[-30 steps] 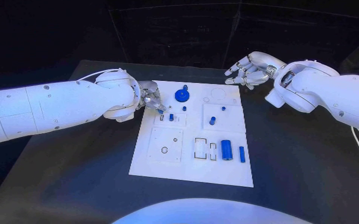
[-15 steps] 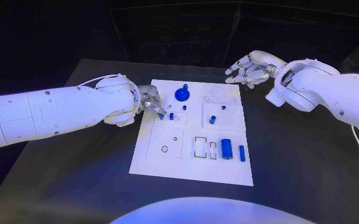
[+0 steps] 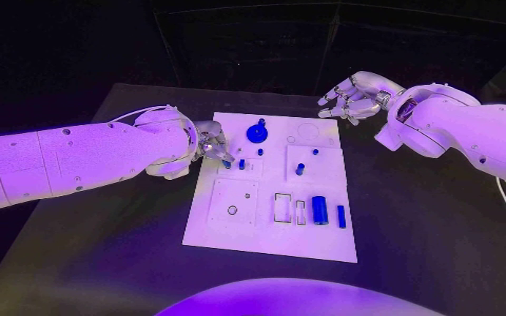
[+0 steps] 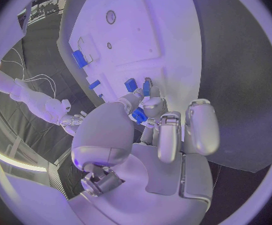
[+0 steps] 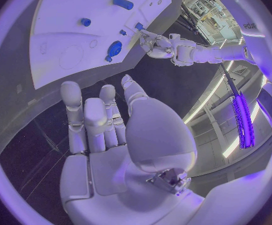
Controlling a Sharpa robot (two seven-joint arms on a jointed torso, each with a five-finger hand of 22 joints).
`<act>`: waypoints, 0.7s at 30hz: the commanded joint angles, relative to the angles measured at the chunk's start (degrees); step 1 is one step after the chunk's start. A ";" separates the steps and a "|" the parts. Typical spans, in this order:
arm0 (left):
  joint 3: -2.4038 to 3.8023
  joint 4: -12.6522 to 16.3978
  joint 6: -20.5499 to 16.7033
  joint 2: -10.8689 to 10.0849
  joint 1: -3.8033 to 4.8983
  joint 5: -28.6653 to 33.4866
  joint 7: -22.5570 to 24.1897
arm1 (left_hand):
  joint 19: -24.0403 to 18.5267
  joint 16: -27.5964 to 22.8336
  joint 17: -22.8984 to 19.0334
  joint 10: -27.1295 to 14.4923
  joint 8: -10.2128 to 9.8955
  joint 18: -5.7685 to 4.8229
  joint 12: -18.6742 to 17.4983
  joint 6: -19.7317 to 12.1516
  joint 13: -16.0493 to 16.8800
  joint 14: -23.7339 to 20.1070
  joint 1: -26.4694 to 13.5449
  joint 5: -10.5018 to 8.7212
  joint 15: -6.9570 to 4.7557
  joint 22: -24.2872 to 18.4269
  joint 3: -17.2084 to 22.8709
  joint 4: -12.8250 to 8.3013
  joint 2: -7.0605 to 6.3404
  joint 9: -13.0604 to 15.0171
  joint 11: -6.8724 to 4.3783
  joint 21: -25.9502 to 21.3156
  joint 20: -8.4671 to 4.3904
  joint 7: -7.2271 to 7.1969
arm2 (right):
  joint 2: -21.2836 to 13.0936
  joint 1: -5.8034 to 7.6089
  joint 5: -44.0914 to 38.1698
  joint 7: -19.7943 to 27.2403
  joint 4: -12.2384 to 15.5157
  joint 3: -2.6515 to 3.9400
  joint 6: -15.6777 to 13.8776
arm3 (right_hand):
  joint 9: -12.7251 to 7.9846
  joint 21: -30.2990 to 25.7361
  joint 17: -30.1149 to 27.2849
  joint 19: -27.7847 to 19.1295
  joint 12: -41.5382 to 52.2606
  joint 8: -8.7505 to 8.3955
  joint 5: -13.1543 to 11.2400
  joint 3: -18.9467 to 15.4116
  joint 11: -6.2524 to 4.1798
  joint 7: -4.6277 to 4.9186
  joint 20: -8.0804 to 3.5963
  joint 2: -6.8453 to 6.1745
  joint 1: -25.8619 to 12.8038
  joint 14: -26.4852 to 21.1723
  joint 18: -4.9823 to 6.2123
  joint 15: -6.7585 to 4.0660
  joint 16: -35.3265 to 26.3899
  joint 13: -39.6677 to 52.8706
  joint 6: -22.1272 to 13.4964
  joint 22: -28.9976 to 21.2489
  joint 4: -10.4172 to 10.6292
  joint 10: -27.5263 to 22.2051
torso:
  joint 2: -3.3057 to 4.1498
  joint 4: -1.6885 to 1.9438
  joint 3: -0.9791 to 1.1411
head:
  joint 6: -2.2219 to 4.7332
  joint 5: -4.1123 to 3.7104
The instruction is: Assemble the parts on the task board
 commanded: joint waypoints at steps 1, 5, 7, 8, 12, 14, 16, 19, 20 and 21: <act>0.02 0.08 0.59 -0.11 0.01 -0.30 -0.26 | 0.32 0.19 15.09 0.40 0.20 -0.46 0.18 0.06 -0.01 6.04 0.47 0.19 -0.33 0.08 1.65 -2.15 -0.01 0.07 0.07 0.35 -0.18 -0.33 | -0.04 0.11 0.02 0.27 0.07 0.04 0.36 | -0.01 -0.33 -0.07 -0.59 -0.34 0.26 0.28 -0.39 -0.08 0.02 0.00 0.56 0.11 -0.25 0.92 0.07 -0.29 -0.10 -0.01 -0.15 0.02 -0.36 | 0.02 -0.05 0.01 | 0.03 0.09; 0.02 0.13 0.83 -0.24 0.00 -0.30 -0.36 | 0.32 0.19 15.09 0.40 0.20 -0.46 0.18 0.06 -0.01 6.04 0.47 0.19 -0.33 0.08 1.65 -2.15 -0.01 0.07 0.07 0.35 -0.18 -0.33 | -0.07 0.11 0.02 0.27 0.08 0.04 0.36 | -0.01 -0.33 -0.07 -0.59 -0.34 0.26 0.28 -0.39 -0.08 0.02 0.00 0.56 0.11 -0.25 0.92 0.07 -0.29 -0.10 -0.01 -0.15 0.02 -0.36 | 0.05 0.00 -0.02 | 0.04 0.04; 0.02 0.13 0.97 -0.28 -0.01 -0.30 -0.38 | 0.32 0.19 15.09 0.40 0.20 -0.46 0.18 0.06 -0.01 6.04 0.47 0.19 -0.33 0.08 1.65 -2.15 -0.01 0.07 0.07 0.35 -0.18 -0.33 | -0.06 0.11 0.02 0.28 0.09 0.04 0.38 | -0.01 -0.33 -0.07 -0.59 -0.34 0.26 0.28 -0.39 -0.08 0.02 0.00 0.56 0.11 -0.25 0.92 0.07 -0.29 -0.10 -0.01 -0.15 0.02 -0.36 | 0.04 -0.03 -0.03 | 0.06 0.09; 0.02 0.14 1.04 -0.29 -0.01 -0.30 -0.38 | 0.32 0.19 15.09 0.40 0.20 -0.46 0.18 0.06 -0.01 6.04 0.47 0.19 -0.33 0.08 1.65 -2.15 -0.01 0.07 0.07 0.35 -0.18 -0.33 | -0.05 0.11 0.02 0.29 0.09 0.04 0.39 | -0.01 -0.33 -0.07 -0.59 -0.34 0.26 0.28 -0.39 -0.08 0.02 0.00 0.56 0.11 -0.25 0.92 0.07 -0.29 -0.10 -0.01 -0.15 0.02 -0.36 | 0.05 -0.05 -0.02 | 0.04 0.09; 0.02 0.20 1.20 -0.27 -0.01 -0.30 -0.35 | 0.33 0.19 15.09 0.42 0.24 -0.46 0.19 0.09 0.01 6.04 0.45 0.19 -0.34 0.09 1.63 -2.17 -0.08 0.08 0.06 0.35 -0.19 -0.34 | -0.03 0.11 0.02 0.30 0.10 0.04 0.42 | -0.01 -0.33 -0.07 -0.59 -0.34 0.26 0.28 -0.39 -0.08 0.02 0.00 0.56 0.11 -0.25 0.92 0.07 -0.29 -0.10 -0.01 -0.15 0.02 -0.36 | 0.12 -0.07 -0.04 | -0.05 0.05; 0.02 0.19 1.23 -0.22 -0.01 -0.29 -0.31 | 0.33 0.19 15.09 0.43 0.25 -0.47 0.20 0.09 0.01 6.04 0.45 0.19 -0.34 0.09 1.62 -2.17 -0.10 0.09 0.05 0.35 -0.20 -0.34 | -0.03 0.11 0.02 0.30 0.09 0.04 0.42 | -0.01 -0.33 -0.07 -0.59 -0.34 0.26 0.28 -0.39 -0.08 0.02 0.00 0.56 0.11 -0.25 0.92 0.07 -0.29 -0.10 -0.01 -0.15 0.02 -0.36 | 0.09 -0.07 -0.03 | -0.08 0.02; 0.02 0.14 1.17 -0.14 -0.02 -0.29 -0.27 | 0.34 0.19 15.09 0.41 0.31 -0.47 0.15 0.14 -0.05 6.04 0.37 0.19 -0.35 0.10 1.56 -2.16 -0.18 0.11 0.05 0.36 -0.21 -0.34 | -0.02 0.11 0.02 0.31 0.09 0.04 0.41 | -0.01 -0.33 -0.07 -0.59 -0.34 0.26 0.28 -0.39 -0.08 0.02 0.00 0.56 0.11 -0.25 0.92 0.07 -0.29 -0.10 -0.01 -0.15 0.02 -0.36 | 0.07 -0.06 -0.01 | -0.13 0.02; 0.02 -0.04 1.02 0.02 -0.04 -0.26 -0.24 | 0.33 0.19 15.09 0.44 0.41 -0.46 0.17 0.23 -0.04 6.04 0.19 0.19 -0.37 0.07 1.44 -2.08 -0.30 0.14 0.04 0.33 -0.23 -0.36 | -0.02 0.11 0.02 0.32 0.11 0.04 0.40 | -0.01 -0.33 -0.07 -0.59 -0.34 0.26 0.28 -0.39 -0.08 0.02 0.00 0.56 0.11 -0.25 0.92 0.07 -0.29 -0.10 -0.01 -0.15 0.02 -0.36 | 0.10 -0.07 -0.01 | -0.12 -0.03; 0.02 -0.10 0.95 0.06 -0.05 -0.25 -0.24 | 0.33 0.19 15.09 0.44 0.41 -0.46 0.17 0.23 -0.04 6.04 0.19 0.19 -0.37 0.07 1.44 -2.08 -0.30 0.14 0.04 0.33 -0.23 -0.36 | -0.02 0.11 0.02 0.32 0.11 0.04 0.39 | -0.01 -0.33 -0.07 -0.59 -0.34 0.26 0.28 -0.39 -0.08 0.02 0.00 0.56 0.11 -0.25 0.92 0.07 -0.29 -0.10 -0.01 -0.15 0.02 -0.36 | 0.09 -0.07 -0.01 | -0.13 -0.05; 0.02 -0.15 0.87 0.11 -0.07 -0.24 -0.25 | 0.33 0.19 15.09 0.44 0.41 -0.46 0.17 0.23 -0.04 6.04 0.19 0.19 -0.37 0.07 1.44 -2.08 -0.30 0.14 0.04 0.33 -0.23 -0.36 | -0.02 0.11 0.02 0.32 0.12 0.04 0.39 | -0.01 -0.33 -0.07 -0.59 -0.34 0.26 0.28 -0.39 -0.08 0.02 0.00 0.56 0.11 -0.25 0.92 0.07 -0.29 -0.10 -0.01 -0.15 0.02 -0.36 | 0.11 -0.08 0.00 | -0.13 -0.06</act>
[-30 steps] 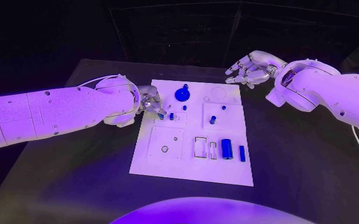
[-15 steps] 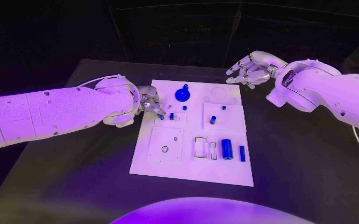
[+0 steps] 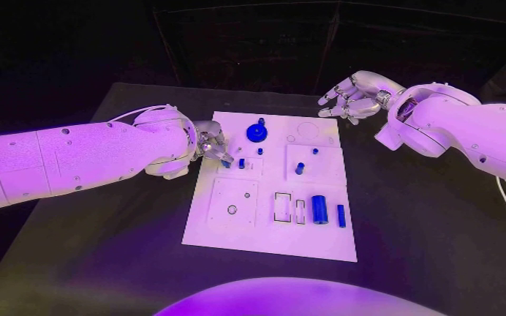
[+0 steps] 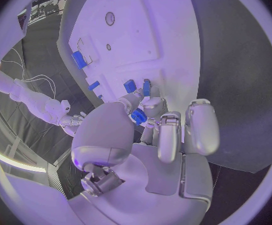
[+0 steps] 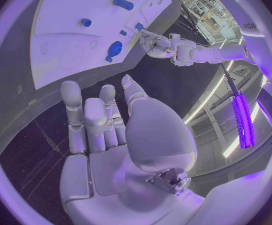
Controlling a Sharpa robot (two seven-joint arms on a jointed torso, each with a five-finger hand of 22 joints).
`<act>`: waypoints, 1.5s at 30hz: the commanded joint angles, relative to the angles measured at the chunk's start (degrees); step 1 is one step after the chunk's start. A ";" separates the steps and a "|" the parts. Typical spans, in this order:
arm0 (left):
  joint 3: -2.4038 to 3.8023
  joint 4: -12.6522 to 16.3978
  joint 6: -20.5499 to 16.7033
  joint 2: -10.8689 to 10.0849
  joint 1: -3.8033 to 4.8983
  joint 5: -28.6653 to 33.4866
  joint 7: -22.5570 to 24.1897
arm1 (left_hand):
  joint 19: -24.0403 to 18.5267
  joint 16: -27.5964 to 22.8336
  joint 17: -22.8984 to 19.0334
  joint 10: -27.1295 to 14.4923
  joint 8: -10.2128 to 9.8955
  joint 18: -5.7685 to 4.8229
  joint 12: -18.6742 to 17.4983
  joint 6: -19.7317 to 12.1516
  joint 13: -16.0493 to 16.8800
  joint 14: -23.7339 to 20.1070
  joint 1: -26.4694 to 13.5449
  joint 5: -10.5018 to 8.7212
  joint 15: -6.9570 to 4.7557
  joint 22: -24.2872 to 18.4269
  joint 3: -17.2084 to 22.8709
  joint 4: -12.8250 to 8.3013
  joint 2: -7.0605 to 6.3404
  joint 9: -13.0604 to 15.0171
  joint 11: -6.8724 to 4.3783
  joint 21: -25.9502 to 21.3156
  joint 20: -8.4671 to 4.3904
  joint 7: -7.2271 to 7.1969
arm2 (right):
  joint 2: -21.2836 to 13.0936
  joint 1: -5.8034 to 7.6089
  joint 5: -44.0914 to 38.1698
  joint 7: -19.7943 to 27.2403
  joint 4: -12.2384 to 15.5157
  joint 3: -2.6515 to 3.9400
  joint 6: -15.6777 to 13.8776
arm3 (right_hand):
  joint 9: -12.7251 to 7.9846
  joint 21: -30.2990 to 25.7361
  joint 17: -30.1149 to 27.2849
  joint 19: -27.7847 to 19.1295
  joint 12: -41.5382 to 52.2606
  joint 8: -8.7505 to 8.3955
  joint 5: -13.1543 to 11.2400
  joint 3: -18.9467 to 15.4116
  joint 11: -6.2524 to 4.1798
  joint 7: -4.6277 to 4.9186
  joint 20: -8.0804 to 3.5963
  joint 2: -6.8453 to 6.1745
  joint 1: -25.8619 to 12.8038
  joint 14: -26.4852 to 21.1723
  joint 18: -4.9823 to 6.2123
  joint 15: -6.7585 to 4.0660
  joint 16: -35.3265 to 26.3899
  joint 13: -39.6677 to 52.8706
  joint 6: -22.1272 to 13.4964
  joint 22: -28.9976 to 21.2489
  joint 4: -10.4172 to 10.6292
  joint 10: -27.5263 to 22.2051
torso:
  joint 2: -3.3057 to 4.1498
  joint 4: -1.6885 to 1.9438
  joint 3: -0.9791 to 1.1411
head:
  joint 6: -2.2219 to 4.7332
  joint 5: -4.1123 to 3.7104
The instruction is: Assemble the parts on the task board
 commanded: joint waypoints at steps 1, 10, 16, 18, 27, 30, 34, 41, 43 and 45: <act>-0.01 -0.14 0.20 0.17 -0.06 -0.21 -0.03 | 0.33 0.19 15.10 0.49 0.25 -0.46 0.20 0.22 0.00 6.04 0.05 0.29 -0.37 0.05 1.52 -1.83 -0.30 0.11 0.01 0.34 -0.23 -0.37 | 0.01 0.11 0.02 0.30 0.11 0.04 0.30 | -0.01 -0.15 -0.07 -0.40 -0.34 0.16 0.28 -0.29 -0.08 0.02 -0.19 0.56 0.11 -0.25 0.93 0.07 -0.29 -0.05 -0.01 -0.05 -0.09 -0.36 | 0.04 -0.02 0.02 | 0.00 -0.04; -0.01 -0.09 -1.49 0.18 -0.22 -0.18 -0.03 | 0.41 0.19 15.10 0.84 0.48 -0.50 0.63 0.41 0.45 6.04 0.01 0.30 -0.43 0.23 1.56 -1.77 -0.12 0.20 -0.08 0.45 -0.28 -0.50 | -0.14 0.11 0.02 0.30 0.24 0.04 0.17 | -0.01 -0.15 -0.07 -0.40 -0.34 0.16 0.28 -0.29 -0.08 0.02 -0.19 0.56 0.11 -0.25 0.93 0.07 -0.29 -0.05 -0.01 -0.05 -0.09 -0.36 | -0.04 0.05 0.02 | 0.00 -0.15; -0.01 0.42 -2.70 -0.04 -0.32 -0.18 0.30 | 0.52 0.19 15.10 1.32 0.67 -0.55 1.22 0.51 1.08 6.04 0.17 0.30 -0.51 0.50 1.68 -1.91 -0.03 0.28 -0.19 0.63 -0.33 -0.61 | -0.18 0.11 0.02 0.32 0.26 0.04 0.15 | -0.01 -0.15 -0.07 -0.40 -0.34 0.16 0.28 -0.29 -0.08 0.02 -0.19 0.56 0.11 -0.25 0.93 0.07 -0.29 -0.05 -0.01 -0.05 -0.09 -0.36 | -0.08 0.10 -0.01 | 0.07 -0.11; -0.01 0.50 -2.82 -0.06 -0.34 -0.18 0.35 | 0.52 0.19 15.10 1.32 0.67 -0.55 1.22 0.51 1.08 6.04 0.17 0.30 -0.51 0.50 1.68 -1.91 -0.03 0.28 -0.19 0.63 -0.33 -0.61 | -0.19 0.11 0.02 0.33 0.27 0.04 0.16 | -0.01 -0.15 -0.07 -0.40 -0.34 0.16 0.28 -0.29 -0.08 0.02 -0.19 0.56 0.11 -0.25 0.93 0.07 -0.29 -0.05 -0.01 -0.05 -0.09 -0.36 | -0.08 0.08 -0.01 | 0.07 -0.07; -0.01 0.66 -1.65 -0.08 -0.39 -0.18 0.31 | 0.57 0.19 15.10 1.44 0.76 -0.57 1.34 0.53 1.17 6.04 0.25 0.30 -0.56 0.62 1.72 -2.01 -0.06 0.32 -0.24 0.71 -0.37 -0.66 | -0.26 0.11 0.02 0.35 0.31 0.04 0.34 | -0.01 -0.15 -0.07 -0.40 -0.34 0.16 0.28 -0.29 -0.08 0.02 -0.19 0.56 0.11 -0.25 0.93 0.07 -0.29 -0.05 -0.01 -0.05 -0.09 -0.36 | -0.01 0.06 -0.02 | 0.06 -0.08; -0.01 0.67 -0.90 -0.09 -0.40 -0.18 0.17 | 0.60 0.19 15.10 1.46 0.80 -0.58 1.34 0.52 1.15 6.04 0.26 0.29 -0.57 0.69 1.70 -2.07 -0.15 0.34 -0.26 0.76 -0.39 -0.67 | -0.27 0.11 0.02 0.37 0.32 0.04 0.40 | -0.01 -0.15 -0.07 -0.40 -0.34 0.16 0.28 -0.29 -0.08 0.02 -0.19 0.56 0.11 -0.25 0.93 0.07 -0.29 -0.05 -0.01 -0.05 -0.09 -0.36 | -0.05 0.05 -0.01 | 0.03 -0.06; -0.01 0.64 0.16 -0.09 -0.40 -0.17 -0.03 | 0.60 0.19 15.10 1.41 0.81 -0.58 1.27 0.52 1.06 6.04 0.26 0.29 -0.58 0.67 1.68 -2.09 -0.20 0.35 -0.26 0.75 -0.39 -0.67 | -0.29 0.11 0.02 0.44 0.35 0.04 0.41 | -0.01 -0.15 -0.07 -0.40 -0.34 0.16 0.28 -0.29 -0.08 0.02 -0.19 0.56 0.11 -0.25 0.93 0.07 -0.29 -0.05 -0.01 -0.05 -0.09 -0.36 | 0.01 0.03 -0.02 | -0.06 -0.07; -0.01 0.22 1.27 0.02 -0.41 -0.17 -0.23 | 0.58 0.19 15.10 1.30 0.82 -0.57 1.08 0.51 0.84 6.04 0.25 0.29 -0.58 0.63 1.65 -2.10 -0.26 0.35 -0.26 0.71 -0.40 -0.67 | -0.27 0.11 0.02 0.47 0.44 0.04 0.40 | -0.01 -0.15 -0.07 -0.40 -0.34 0.16 0.28 -0.29 -0.08 0.02 -0.19 0.56 0.11 -0.25 0.93 0.07 -0.29 -0.05 -0.01 -0.05 -0.09 -0.36 | -0.03 0.06 0.00 | -0.09 -0.07; -0.01 0.18 1.31 0.03 -0.41 -0.17 -0.24 | 0.58 0.19 15.10 1.30 0.82 -0.57 1.08 0.51 0.84 6.04 0.25 0.29 -0.58 0.63 1.65 -2.10 -0.26 0.35 -0.26 0.71 -0.40 -0.67 | -0.27 0.11 0.02 0.46 0.45 0.04 0.40 | -0.01 -0.15 -0.07 -0.40 -0.34 0.16 0.28 -0.29 -0.08 0.02 -0.19 0.56 0.11 -0.25 0.93 0.07 -0.29 -0.05 -0.01 -0.05 -0.09 -0.36 | -0.02 0.04 -0.02 | -0.10 -0.04; -0.01 0.14 1.29 0.04 -0.41 -0.17 -0.23 | 0.58 0.19 15.10 1.30 0.82 -0.57 1.08 0.51 0.84 6.04 0.25 0.29 -0.58 0.63 1.65 -2.10 -0.26 0.35 -0.26 0.71 -0.40 -0.67 | -0.27 0.11 0.02 0.45 0.45 0.04 0.40 | -0.01 -0.15 -0.07 -0.40 -0.34 0.16 0.28 -0.29 -0.08 0.02 -0.19 0.56 0.11 -0.25 0.93 0.07 -0.29 -0.05 -0.01 -0.05 -0.09 -0.36 | -0.02 0.02 -0.02 | -0.11 -0.01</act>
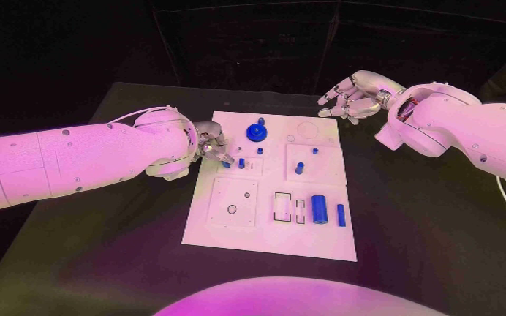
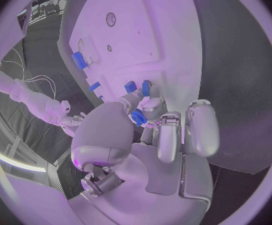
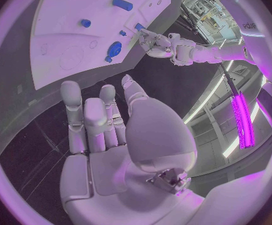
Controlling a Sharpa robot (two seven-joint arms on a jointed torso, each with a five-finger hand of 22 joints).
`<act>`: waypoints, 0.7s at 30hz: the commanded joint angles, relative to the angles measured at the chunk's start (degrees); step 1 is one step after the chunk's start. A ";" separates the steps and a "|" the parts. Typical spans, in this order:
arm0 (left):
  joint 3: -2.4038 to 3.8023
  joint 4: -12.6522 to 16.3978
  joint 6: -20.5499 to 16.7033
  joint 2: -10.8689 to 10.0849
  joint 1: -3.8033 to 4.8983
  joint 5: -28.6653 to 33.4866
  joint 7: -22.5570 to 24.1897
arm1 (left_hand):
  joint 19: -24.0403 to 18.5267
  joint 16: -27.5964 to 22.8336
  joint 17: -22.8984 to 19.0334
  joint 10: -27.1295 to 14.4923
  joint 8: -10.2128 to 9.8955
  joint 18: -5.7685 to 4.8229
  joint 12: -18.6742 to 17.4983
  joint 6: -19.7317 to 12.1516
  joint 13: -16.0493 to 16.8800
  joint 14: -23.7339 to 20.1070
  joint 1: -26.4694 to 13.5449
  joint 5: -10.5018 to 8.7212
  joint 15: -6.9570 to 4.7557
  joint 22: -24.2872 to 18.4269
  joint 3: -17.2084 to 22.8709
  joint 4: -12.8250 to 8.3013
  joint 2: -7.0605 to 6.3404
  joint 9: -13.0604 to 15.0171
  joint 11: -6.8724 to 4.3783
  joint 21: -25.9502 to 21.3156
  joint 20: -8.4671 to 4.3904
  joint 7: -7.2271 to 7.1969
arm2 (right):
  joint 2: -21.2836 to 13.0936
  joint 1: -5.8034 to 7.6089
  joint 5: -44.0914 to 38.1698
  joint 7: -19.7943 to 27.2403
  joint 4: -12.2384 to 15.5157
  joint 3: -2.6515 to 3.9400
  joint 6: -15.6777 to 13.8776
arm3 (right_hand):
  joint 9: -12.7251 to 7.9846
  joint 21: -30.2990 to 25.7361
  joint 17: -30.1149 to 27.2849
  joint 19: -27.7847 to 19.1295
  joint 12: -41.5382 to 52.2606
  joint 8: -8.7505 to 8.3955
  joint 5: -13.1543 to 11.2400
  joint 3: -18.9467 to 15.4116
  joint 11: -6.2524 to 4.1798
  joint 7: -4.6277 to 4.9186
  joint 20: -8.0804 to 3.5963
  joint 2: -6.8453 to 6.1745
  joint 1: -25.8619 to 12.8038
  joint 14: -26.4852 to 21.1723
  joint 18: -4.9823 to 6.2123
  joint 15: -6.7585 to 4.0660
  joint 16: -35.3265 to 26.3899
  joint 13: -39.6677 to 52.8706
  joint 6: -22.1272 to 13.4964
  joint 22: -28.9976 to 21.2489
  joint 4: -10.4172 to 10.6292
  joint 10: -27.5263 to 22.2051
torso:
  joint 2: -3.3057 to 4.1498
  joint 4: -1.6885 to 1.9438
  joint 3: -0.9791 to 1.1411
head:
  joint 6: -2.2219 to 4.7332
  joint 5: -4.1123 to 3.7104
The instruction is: Assemble the parts on the task board
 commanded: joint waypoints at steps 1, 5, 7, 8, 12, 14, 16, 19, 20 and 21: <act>-0.07 -0.08 1.37 0.05 -0.05 -0.18 -0.22 | 0.23 0.19 15.10 0.14 0.17 -0.57 -0.18 -0.05 -0.08 5.83 0.56 0.24 -0.38 -0.01 1.63 -2.09 -0.11 0.10 0.04 0.26 -0.05 -0.46 | -0.01 0.11 0.02 0.39 0.16 0.04 0.32 | -0.01 -0.15 -0.07 -0.41 -0.34 0.16 0.28 -0.29 -0.08 0.02 -0.19 0.56 0.11 -0.25 0.92 0.07 -0.29 -0.07 -0.01 -0.07 -0.09 -0.36 | 0.00 -0.03 0.00 | -0.05 0.09; -0.07 -0.17 0.82 0.13 -0.05 -0.18 -0.14 | 0.23 0.19 15.10 0.06 0.18 -0.57 -0.32 -0.05 -0.24 5.83 0.55 0.24 -0.38 -0.02 1.62 -2.10 -0.14 0.10 0.04 0.25 -0.06 -0.47 | -0.03 0.11 0.02 0.40 0.19 0.04 0.26 | 0.00 -0.33 -0.12 -0.46 -0.36 0.24 0.30 -0.42 -0.09 0.01 -0.18 0.65 0.13 -0.24 0.95 0.07 -0.43 -0.11 0.03 -0.25 -0.03 -0.33 | -0.01 -0.03 0.01 | 0.03 0.04; -0.07 -0.21 0.30 0.17 -0.05 -0.18 -0.02 | 0.23 0.19 15.10 0.06 0.18 -0.57 -0.32 -0.05 -0.24 5.83 0.55 0.24 -0.38 -0.02 1.62 -2.10 -0.14 0.10 0.04 0.25 -0.06 -0.47 | -0.02 0.11 0.02 0.40 0.20 0.04 0.22 | 0.00 -0.35 -0.21 -0.48 -0.41 0.25 0.30 -0.43 -0.09 0.01 -0.18 0.65 0.13 -0.25 0.95 0.07 -0.50 -0.16 0.03 -0.28 -0.03 -0.35 | 0.01 -0.06 0.01 | 0.06 0.03; -0.07 -0.22 -0.02 0.19 -0.05 -0.18 0.06 | 0.23 0.19 15.10 0.06 0.18 -0.57 -0.31 -0.05 -0.24 5.83 0.55 0.24 -0.38 -0.02 1.62 -2.10 -0.14 0.10 0.04 0.25 -0.06 -0.47 | -0.02 0.11 0.02 0.40 0.20 0.04 0.21 | 0.00 -0.35 -0.21 -0.48 -0.41 0.25 0.30 -0.43 -0.09 0.01 -0.18 0.65 0.13 -0.25 0.95 0.07 -0.50 -0.16 0.03 -0.28 -0.03 -0.35 | 0.02 -0.08 0.01 | 0.08 0.02; -0.07 0.00 -1.88 0.10 -0.05 -0.18 0.71 | 0.24 0.19 15.10 0.29 0.24 -0.57 0.01 -0.02 0.14 5.83 0.59 0.25 -0.39 0.01 1.67 -2.12 -0.08 0.12 0.02 0.27 -0.07 -0.50 | -0.02 0.11 0.02 0.43 0.21 0.04 0.14 | 0.00 -0.35 -0.21 -0.48 -0.41 0.25 0.30 -0.43 -0.09 0.01 -0.18 0.65 0.13 -0.25 0.95 0.07 -0.50 -0.16 0.03 -0.28 -0.03 -0.35 | 0.01 -0.05 0.00 | 0.12 -0.03; -0.07 0.29 -2.90 -0.06 -0.05 -0.18 1.13 | 0.28 0.19 15.10 0.46 0.30 -0.60 0.23 0.02 0.37 5.83 0.68 0.25 -0.41 0.12 1.75 -2.18 -0.03 0.15 -0.02 0.34 -0.09 -0.54 | -0.03 0.11 0.02 0.45 0.20 0.04 0.12 | 0.00 -0.35 -0.21 -0.48 -0.41 0.25 0.30 -0.43 -0.09 0.01 -0.18 0.65 0.13 -0.25 0.95 0.07 -0.50 -0.16 0.03 -0.28 -0.03 -0.35 | -0.02 0.01 -0.02 | 0.11 -0.07; -0.07 0.67 -4.08 -0.30 -0.05 -0.19 1.60 | 0.39 0.19 15.10 0.84 0.45 -0.64 0.68 0.12 0.85 5.83 0.85 0.25 -0.47 0.38 1.88 -2.34 -0.01 0.20 -0.10 0.51 -0.14 -0.62 | -0.05 0.11 0.02 0.46 0.19 0.04 0.10 | 0.00 -0.35 -0.21 -0.48 -0.41 0.25 0.30 -0.43 -0.09 0.01 -0.18 0.65 0.13 -0.25 0.95 0.07 -0.50 -0.16 0.03 -0.28 -0.03 -0.35 | -0.01 0.06 -0.02 | 0.11 -0.08; -0.07 1.43 -6.25 -0.84 -0.06 -0.19 2.45 | 0.53 0.19 15.10 1.13 0.60 -0.71 1.01 0.18 1.17 5.83 0.99 0.26 -0.53 0.72 2.01 -2.50 -0.06 0.26 -0.17 0.74 -0.19 -0.69 | -0.05 0.11 0.02 0.48 0.18 0.04 0.09 | 0.00 -0.35 -0.21 -0.48 -0.41 0.25 0.30 -0.43 -0.09 0.01 -0.18 0.65 0.13 -0.25 0.95 0.07 -0.50 -0.16 0.03 -0.28 -0.03 -0.35 | 0.00 0.09 0.00 | 0.08 -0.03; -0.07 1.66 -6.82 -1.00 -0.06 -0.20 2.69 | 0.55 0.19 15.10 1.16 0.61 -0.72 1.03 0.19 1.19 5.83 1.00 0.25 -0.54 0.76 2.02 -2.52 -0.07 0.26 -0.17 0.77 -0.20 -0.69 | -0.04 0.11 0.02 0.48 0.18 0.04 0.09 | 0.00 -0.35 -0.21 -0.48 -0.41 0.25 0.30 -0.43 -0.09 0.01 -0.18 0.65 0.13 -0.25 0.95 0.07 -0.50 -0.16 0.03 -0.28 -0.03 -0.35 | -0.01 0.09 0.01 | 0.06 0.02; -0.07 1.96 -7.55 -1.23 -0.06 -0.21 2.99 | 0.61 0.19 15.10 1.24 0.66 -0.75 1.13 0.22 1.28 5.83 1.05 0.25 -0.56 0.91 2.05 -2.58 -0.09 0.28 -0.20 0.88 -0.22 -0.71 | -0.05 0.11 0.02 0.49 0.17 0.04 0.09 | 0.00 -0.35 -0.21 -0.48 -0.41 0.25 0.30 -0.43 -0.09 0.01 -0.18 0.65 0.13 -0.25 0.95 0.07 -0.50 -0.16 0.03 -0.28 -0.03 -0.35 | -0.02 0.06 0.02 | 0.05 0.06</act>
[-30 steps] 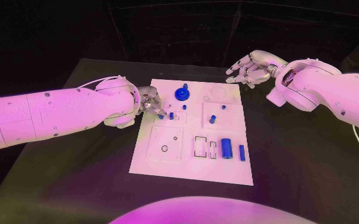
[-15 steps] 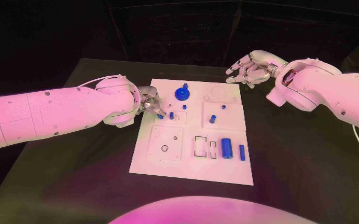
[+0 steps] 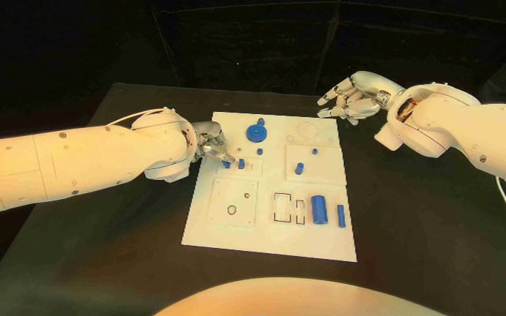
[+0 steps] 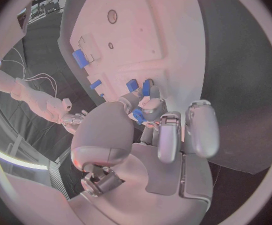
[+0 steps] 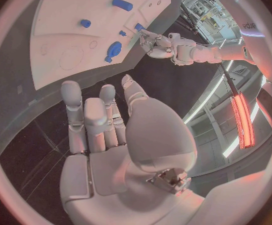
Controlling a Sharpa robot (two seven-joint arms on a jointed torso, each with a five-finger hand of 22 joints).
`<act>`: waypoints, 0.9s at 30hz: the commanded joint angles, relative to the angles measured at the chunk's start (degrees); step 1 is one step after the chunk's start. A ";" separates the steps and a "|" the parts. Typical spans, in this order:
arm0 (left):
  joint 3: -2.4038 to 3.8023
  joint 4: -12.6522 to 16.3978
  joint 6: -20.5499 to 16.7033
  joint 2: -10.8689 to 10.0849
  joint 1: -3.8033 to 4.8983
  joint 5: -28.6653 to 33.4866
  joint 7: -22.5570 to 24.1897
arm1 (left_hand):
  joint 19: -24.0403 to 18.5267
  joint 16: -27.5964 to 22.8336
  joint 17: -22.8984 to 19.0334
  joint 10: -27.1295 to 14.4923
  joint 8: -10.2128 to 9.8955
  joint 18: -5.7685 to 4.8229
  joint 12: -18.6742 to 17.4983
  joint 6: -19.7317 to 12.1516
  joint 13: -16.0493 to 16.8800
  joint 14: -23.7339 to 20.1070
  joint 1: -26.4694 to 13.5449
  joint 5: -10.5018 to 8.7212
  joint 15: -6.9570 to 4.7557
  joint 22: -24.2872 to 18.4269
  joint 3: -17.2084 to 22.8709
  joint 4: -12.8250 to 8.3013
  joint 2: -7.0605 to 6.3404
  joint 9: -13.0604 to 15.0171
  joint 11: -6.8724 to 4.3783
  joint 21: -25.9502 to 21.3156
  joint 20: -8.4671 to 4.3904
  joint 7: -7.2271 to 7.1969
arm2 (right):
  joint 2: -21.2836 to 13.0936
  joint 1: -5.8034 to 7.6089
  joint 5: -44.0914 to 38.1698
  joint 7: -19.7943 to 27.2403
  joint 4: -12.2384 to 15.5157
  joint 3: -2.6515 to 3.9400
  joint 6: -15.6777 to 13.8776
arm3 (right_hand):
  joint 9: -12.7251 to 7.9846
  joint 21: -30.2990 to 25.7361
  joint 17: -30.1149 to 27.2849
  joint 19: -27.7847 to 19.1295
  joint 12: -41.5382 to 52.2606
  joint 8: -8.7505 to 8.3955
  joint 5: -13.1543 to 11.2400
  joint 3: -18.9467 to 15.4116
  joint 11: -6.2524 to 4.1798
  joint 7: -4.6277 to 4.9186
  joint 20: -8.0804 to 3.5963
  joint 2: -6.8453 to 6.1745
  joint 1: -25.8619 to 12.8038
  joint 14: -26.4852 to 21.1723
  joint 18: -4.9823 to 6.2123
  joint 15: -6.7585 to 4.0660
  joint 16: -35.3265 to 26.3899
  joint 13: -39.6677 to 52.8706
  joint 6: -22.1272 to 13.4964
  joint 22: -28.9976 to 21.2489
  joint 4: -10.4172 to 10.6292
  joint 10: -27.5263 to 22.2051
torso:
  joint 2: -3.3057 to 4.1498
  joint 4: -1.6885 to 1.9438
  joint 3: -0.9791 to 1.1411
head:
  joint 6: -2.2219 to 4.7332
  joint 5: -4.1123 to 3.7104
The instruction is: Assemble the parts on the task board
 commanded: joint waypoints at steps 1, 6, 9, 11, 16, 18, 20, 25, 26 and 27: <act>0.01 0.99 -5.22 -0.61 0.03 -0.33 2.42 | 0.43 0.19 15.10 0.68 0.25 -0.76 0.43 0.02 0.17 6.04 0.64 0.20 -0.36 0.27 2.01 -2.23 0.01 0.23 -0.17 0.45 -0.02 -0.30 | -0.02 0.11 0.02 0.48 0.11 0.04 0.08 | 0.00 -0.35 -0.05 -0.27 -0.20 0.25 0.30 -0.43 -0.09 0.01 0.03 0.65 0.13 -0.25 0.95 0.07 -0.28 -0.06 0.03 -0.09 -0.03 -0.35 | -0.02 0.04 0.01 | -0.08 0.17; 0.00 2.13 -7.78 -1.60 0.01 -1.05 3.45 | 0.56 0.19 15.10 0.83 0.34 -0.83 0.57 0.06 0.30 6.04 0.76 0.20 -0.41 0.61 2.09 -2.36 -0.08 0.27 -0.22 0.68 -0.07 -0.34 | -0.04 0.11 0.02 0.49 0.08 0.04 0.08 | 0.00 -0.35 -0.05 -0.27 -0.20 0.25 0.30 -0.43 -0.09 0.01 0.03 0.65 0.13 -0.25 0.95 0.07 -0.28 -0.06 0.03 -0.09 -0.03 -0.35 | -0.05 0.01 0.03 | -0.10 0.26; -0.02 2.80 -8.80 -2.26 -0.01 -1.30 3.78 | 0.62 0.19 15.10 0.88 0.37 -0.85 0.62 0.07 0.34 6.04 0.80 0.20 -0.42 0.73 2.13 -2.40 -0.10 0.28 -0.23 0.77 -0.08 -0.36 | -0.07 0.11 0.02 0.50 0.05 0.04 0.09 | 0.00 -0.35 -0.05 -0.27 -0.20 0.25 0.30 -0.43 -0.09 0.01 0.03 0.65 0.13 -0.25 0.95 0.07 -0.28 -0.06 0.03 -0.09 -0.03 -0.35 | -0.07 0.01 0.03 | -0.11 0.28; -0.02 3.11 -9.20 -2.61 -0.05 -1.66 3.90 | 0.64 0.19 15.10 0.91 0.39 -0.87 0.65 0.08 0.36 6.04 0.84 0.20 -0.43 0.79 2.15 -2.43 -0.11 0.28 -0.24 0.81 -0.09 -0.37 | -0.08 0.11 0.02 0.50 0.02 0.04 0.09 | 0.00 -0.35 -0.05 -0.27 -0.20 0.25 0.30 -0.43 -0.09 0.01 0.03 0.65 0.13 -0.25 0.95 0.07 -0.28 -0.06 0.03 -0.09 -0.03 -0.35 | -0.05 0.05 0.03 | -0.19 0.35; -0.04 3.43 -9.71 -3.14 -0.87 -3.21 4.00 | 0.69 0.19 15.10 0.95 0.43 -0.89 0.66 0.10 0.35 6.04 0.92 0.19 -0.46 0.91 2.20 -2.50 -0.17 0.29 -0.27 0.89 -0.12 -0.39 | -0.04 0.11 0.02 0.53 -0.13 0.03 0.11 | 0.00 -0.35 -0.05 -0.27 -0.20 0.25 0.30 -0.43 -0.09 0.01 0.03 0.65 0.13 -0.25 0.95 0.07 -0.28 -0.06 0.03 -0.09 -0.03 -0.35 | -0.11 0.06 0.06 | -0.27 0.43; -0.04 3.33 -9.71 -3.13 -1.26 -3.78 4.01 | 0.69 0.19 15.10 0.95 0.43 -0.89 0.66 0.10 0.35 6.04 0.92 0.19 -0.46 0.91 2.20 -2.50 -0.17 0.29 -0.27 0.89 -0.12 -0.39 | -0.03 0.11 0.02 0.54 -0.17 0.03 0.11 | 0.00 -0.35 -0.05 -0.27 -0.20 0.25 0.30 -0.43 -0.09 0.01 0.03 0.65 0.13 -0.25 0.95 0.07 -0.28 -0.06 0.03 -0.09 -0.03 -0.35 | -0.09 0.03 0.01 | -0.28 0.48; -0.04 3.17 -9.60 -3.05 -1.66 -4.62 4.02 | 0.72 0.19 15.10 0.97 0.45 -0.90 0.66 0.11 0.34 6.04 0.95 0.19 -0.46 0.97 2.22 -2.53 -0.20 0.30 -0.28 0.94 -0.12 -0.40 | -0.04 0.11 0.02 0.55 -0.19 0.03 0.11 | 0.00 -0.35 -0.05 -0.27 -0.20 0.25 0.30 -0.43 -0.09 0.01 0.03 0.65 0.13 -0.25 0.95 0.07 -0.28 -0.06 0.03 -0.09 -0.03 -0.35 | -0.06 -0.02 -0.04 | -0.31 0.53; -0.04 2.63 -8.87 -2.85 -2.20 -6.57 3.86 | 0.73 0.19 15.10 0.97 0.47 -0.91 0.64 0.11 0.31 6.04 1.01 0.20 -0.48 1.00 2.24 -2.59 -0.26 0.30 -0.29 0.95 -0.14 -0.41 | -0.07 0.10 0.02 0.58 -0.21 0.03 0.07 | 0.00 -0.35 -0.05 -0.27 -0.20 0.25 0.30 -0.43 -0.09 0.01 0.03 0.65 0.13 -0.25 0.95 0.07 -0.28 -0.06 0.03 -0.09 -0.03 -0.35 | -0.06 -0.07 -0.04 | -0.32 0.59; -0.04 2.49 -8.70 -2.77 -2.26 -6.84 3.82 | 0.73 0.19 15.10 0.98 0.48 -0.90 0.64 0.11 0.31 6.04 1.02 0.20 -0.48 0.99 2.25 -2.60 -0.28 0.30 -0.30 0.95 -0.14 -0.41 | -0.08 0.10 0.02 0.59 -0.22 0.03 0.06 | 0.00 -0.35 -0.05 -0.27 -0.20 0.25 0.30 -0.43 -0.09 0.01 0.03 0.65 0.13 -0.25 0.95 0.07 -0.28 -0.06 0.03 -0.09 -0.03 -0.35 | -0.06 -0.07 -0.02 | -0.35 0.61; -0.04 2.36 -8.57 -2.69 -2.30 -7.10 3.79 | 0.73 0.19 15.10 0.98 0.48 -0.90 0.64 0.11 0.31 6.04 1.02 0.20 -0.48 0.99 2.25 -2.60 -0.28 0.30 -0.30 0.95 -0.14 -0.41 | -0.08 0.10 0.02 0.61 -0.22 0.03 0.03 | 0.00 -0.35 -0.05 -0.27 -0.20 0.25 0.30 -0.43 -0.09 0.01 0.03 0.65 0.13 -0.25 0.95 0.07 -0.28 -0.06 0.03 -0.09 -0.03 -0.35 | -0.08 -0.08 -0.01 | -0.35 0.60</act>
